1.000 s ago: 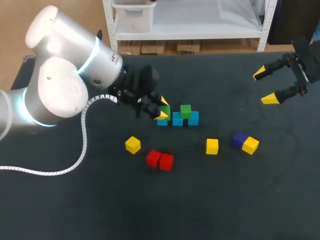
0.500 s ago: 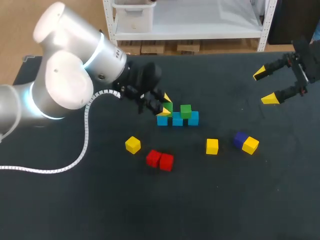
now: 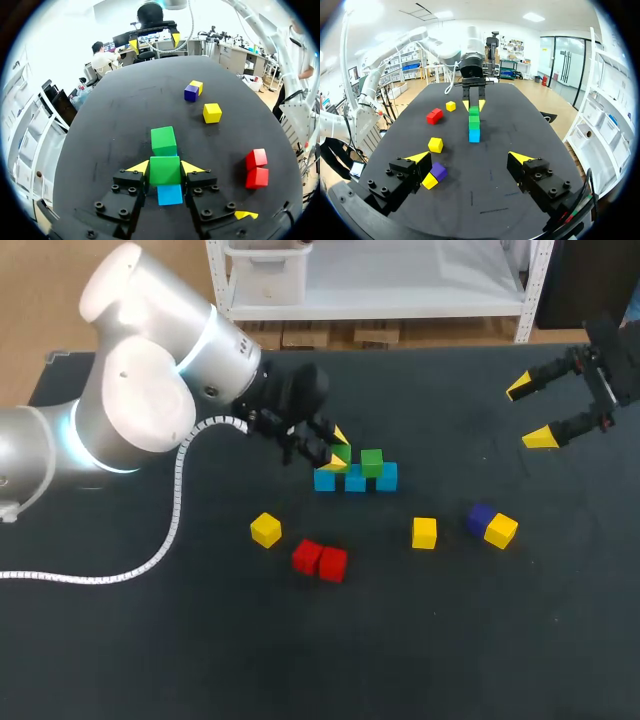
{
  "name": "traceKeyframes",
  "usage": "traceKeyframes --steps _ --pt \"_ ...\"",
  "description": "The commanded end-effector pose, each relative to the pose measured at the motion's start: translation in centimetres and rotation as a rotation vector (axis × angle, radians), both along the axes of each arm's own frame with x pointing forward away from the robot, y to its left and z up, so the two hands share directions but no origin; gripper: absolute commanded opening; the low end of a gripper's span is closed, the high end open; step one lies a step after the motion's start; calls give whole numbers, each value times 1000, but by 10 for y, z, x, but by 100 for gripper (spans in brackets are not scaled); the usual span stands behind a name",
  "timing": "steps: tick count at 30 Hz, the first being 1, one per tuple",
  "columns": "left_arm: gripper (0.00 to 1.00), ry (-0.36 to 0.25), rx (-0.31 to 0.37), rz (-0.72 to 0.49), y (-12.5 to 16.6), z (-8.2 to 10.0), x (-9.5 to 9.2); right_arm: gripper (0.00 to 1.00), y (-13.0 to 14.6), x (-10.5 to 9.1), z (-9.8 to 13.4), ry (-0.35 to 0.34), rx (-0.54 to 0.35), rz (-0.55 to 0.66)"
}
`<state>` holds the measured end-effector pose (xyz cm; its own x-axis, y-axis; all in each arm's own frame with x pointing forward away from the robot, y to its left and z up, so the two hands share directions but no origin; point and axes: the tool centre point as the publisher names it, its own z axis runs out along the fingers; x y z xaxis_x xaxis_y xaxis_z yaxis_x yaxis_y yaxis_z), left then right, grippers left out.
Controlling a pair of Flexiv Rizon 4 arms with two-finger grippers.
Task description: Place the blue cubes, place green cubes on the blue cubes, place the yellow cubes on the green cubes, then place the red cubes on the yellow cubes, and place purple cube on the red cubes.
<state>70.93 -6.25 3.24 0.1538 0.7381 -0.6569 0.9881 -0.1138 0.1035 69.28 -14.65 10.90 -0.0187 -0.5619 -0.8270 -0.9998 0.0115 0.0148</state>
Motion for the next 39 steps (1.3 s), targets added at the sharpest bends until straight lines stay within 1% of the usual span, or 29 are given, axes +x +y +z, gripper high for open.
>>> traceKeyframes --steps 1,33,36,39 --pt "0 5 1 -3 -1 -3 2 100 0 0 0 -1 1 0" --pt "0 30 4 6 2 -8 -2 100 0 0 0 -1 1 0" --pt "11 32 3 7 2 -9 -1 100 0 0 0 -1 1 0" --pt "17 32 3 8 2 -8 0 100 0 0 0 -1 1 0"
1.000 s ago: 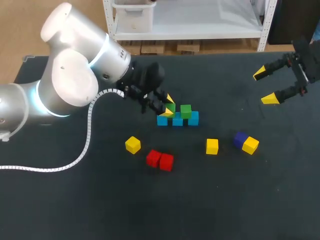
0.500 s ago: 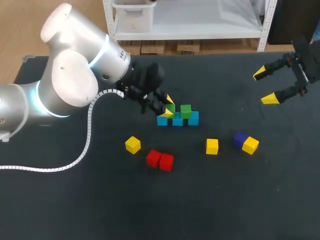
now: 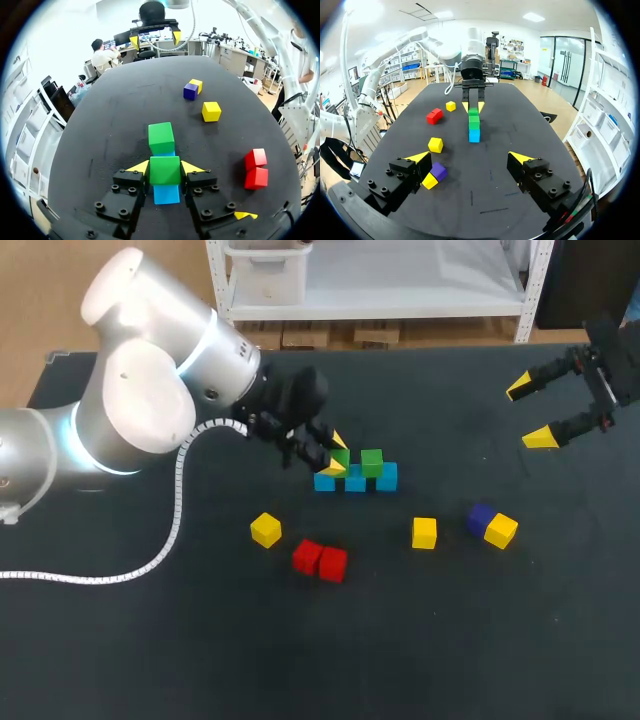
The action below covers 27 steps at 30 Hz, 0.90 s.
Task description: Place the blue cubes, place green cubes on the blue cubes, place the yellow cubes on the green cubes, then place the red cubes on the yellow cubes, and place purple cube on the red cubes.
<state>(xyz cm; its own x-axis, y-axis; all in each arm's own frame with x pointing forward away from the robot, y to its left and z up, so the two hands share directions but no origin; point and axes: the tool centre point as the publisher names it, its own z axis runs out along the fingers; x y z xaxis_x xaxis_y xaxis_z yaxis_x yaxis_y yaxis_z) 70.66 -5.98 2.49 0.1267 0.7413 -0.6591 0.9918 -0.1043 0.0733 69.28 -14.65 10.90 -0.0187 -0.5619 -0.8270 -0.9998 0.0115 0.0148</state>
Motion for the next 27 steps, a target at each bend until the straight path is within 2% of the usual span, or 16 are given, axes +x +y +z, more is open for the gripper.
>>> traceKeyframes --steps 1,3,9,13,19,20,22,27 --pt "19 2 0 -2 -1 -1 3 100 0 0 0 -1 1 0" --pt "18 1 -1 -3 -1 -1 3 100 0 0 0 -1 1 0" --pt "24 4 0 -2 -1 -1 3 100 0 0 0 -1 1 0" --pt "24 7 1 1 -1 -1 3 100 0 0 0 -1 1 0" --pt "29 9 1 0 -2 -2 3 100 0 0 0 -1 1 0" --pt "30 10 1 0 -2 -2 3 100 0 0 0 -1 1 0" --pt "39 11 1 -1 -2 -2 4 100 0 0 0 -1 1 0" --pt "48 14 -1 -2 -3 -3 4 100 0 0 0 -1 1 0"
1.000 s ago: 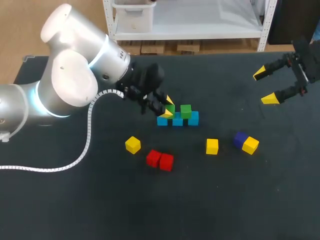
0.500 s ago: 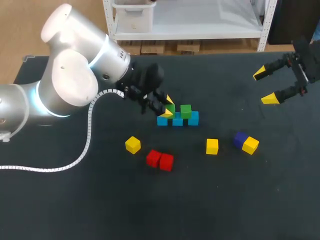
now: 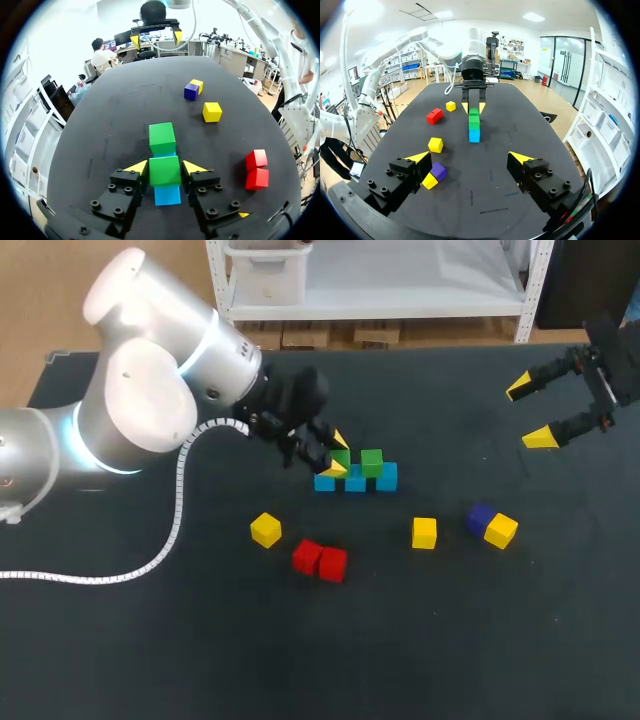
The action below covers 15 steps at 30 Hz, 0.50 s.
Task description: Place the blue cubes, place green cubes on the blue cubes, place the yellow cubes on the green cubes, then place the red cubes on the yellow cubes, and place purple cube on the red cubes.
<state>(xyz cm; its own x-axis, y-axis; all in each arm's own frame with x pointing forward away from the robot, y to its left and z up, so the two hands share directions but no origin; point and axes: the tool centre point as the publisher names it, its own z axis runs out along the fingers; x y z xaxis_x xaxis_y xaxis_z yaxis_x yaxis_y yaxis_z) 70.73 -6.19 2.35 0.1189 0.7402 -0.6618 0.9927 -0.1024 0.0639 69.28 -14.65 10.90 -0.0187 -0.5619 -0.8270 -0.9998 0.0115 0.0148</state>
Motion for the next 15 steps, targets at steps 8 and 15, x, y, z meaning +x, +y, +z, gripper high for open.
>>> traceKeyframes --steps 8,15 --pt "75 8 3 -1 0 -1 4 100 0 0 0 -1 1 0" --pt "100 4 -5 3 10 13 2 100 0 0 0 -1 1 0"
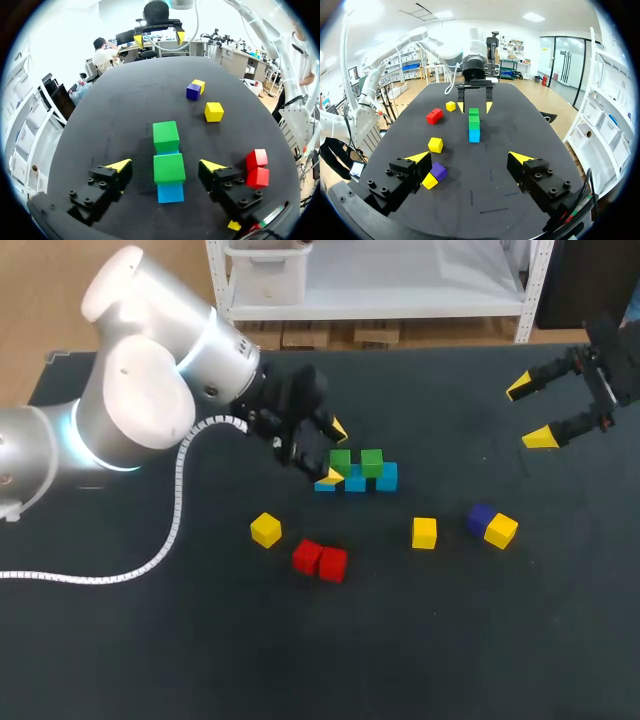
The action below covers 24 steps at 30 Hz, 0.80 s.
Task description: Place the blue cubes, place green cubes on the blue cubes, place the yellow cubes on the green cubes, then place the red cubes on the yellow cubes, and place purple cube on the red cubes.
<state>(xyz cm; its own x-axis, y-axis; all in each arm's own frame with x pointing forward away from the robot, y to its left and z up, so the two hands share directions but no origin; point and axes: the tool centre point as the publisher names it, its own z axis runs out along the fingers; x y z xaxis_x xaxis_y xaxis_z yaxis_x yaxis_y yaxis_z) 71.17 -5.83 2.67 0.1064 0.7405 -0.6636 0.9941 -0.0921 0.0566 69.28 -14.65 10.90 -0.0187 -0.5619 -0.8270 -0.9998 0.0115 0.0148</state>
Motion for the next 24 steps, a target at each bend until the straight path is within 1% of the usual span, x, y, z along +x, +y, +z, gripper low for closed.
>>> traceKeyframes --steps 1,6,15,18,24 --pt "100 -14 -12 -11 9 15 -4 100 0 0 0 -1 1 0" --pt "100 -46 -23 -21 23 33 -9 100 0 0 0 -1 1 0" --pt "100 -62 -29 -24 58 54 -27 100 0 0 0 -1 1 0" --pt "100 -67 -37 -29 68 58 -34 100 0 0 0 -1 1 0" --pt "100 -62 -40 -28 93 56 -40 100 0 0 0 -1 1 0"
